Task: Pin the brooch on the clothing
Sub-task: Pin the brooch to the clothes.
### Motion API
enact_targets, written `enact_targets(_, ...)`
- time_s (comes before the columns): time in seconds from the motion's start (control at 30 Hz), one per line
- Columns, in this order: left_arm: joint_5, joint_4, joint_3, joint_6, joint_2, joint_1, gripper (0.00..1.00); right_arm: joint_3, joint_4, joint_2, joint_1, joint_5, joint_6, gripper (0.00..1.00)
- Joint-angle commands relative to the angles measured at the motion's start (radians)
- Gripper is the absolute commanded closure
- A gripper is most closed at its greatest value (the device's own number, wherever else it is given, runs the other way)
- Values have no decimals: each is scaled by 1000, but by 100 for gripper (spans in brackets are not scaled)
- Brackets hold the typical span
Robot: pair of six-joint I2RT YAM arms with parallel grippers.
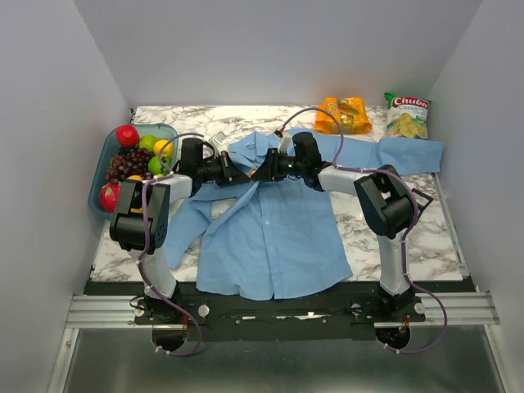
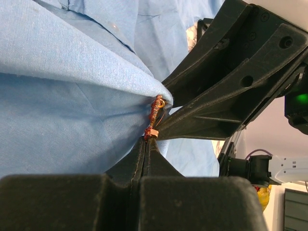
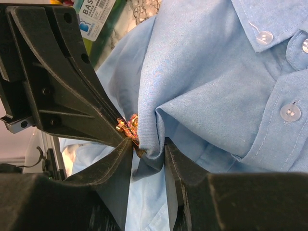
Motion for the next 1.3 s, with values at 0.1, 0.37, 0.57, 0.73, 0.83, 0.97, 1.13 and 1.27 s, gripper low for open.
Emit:
enact_targets(0.1, 25, -33, 0, 43, -22, 0, 100, 2, 7, -32, 1, 81, 0, 61)
enact_targets(0.37, 25, -89, 1, 84, -25, -1, 100, 19, 10, -35, -10, 77, 12, 61)
enact_targets(0.57, 25, -135, 12, 118, -19, -9, 100, 28, 13, -37, -17, 74, 18, 61)
enact_targets(0.73, 19, -132, 17, 120, -23, -13, 100, 36, 13, -29, -19, 68, 21, 61)
enact_targets(0.83, 19, -139, 17, 124, -20, -16, 100, 30, 21, -32, -16, 72, 24, 60)
enact_targets(0.97, -9, -177, 26, 137, -22, -16, 100, 30, 10, -48, -17, 51, 24, 58)
enact_targets(1.13, -58, -201, 43, 167, -42, -16, 100, -13, -2, -126, -19, 77, 2, 41)
enact_targets(1.27, -90, -235, 55, 187, -50, -15, 100, -39, -22, -166, -23, 95, -9, 36)
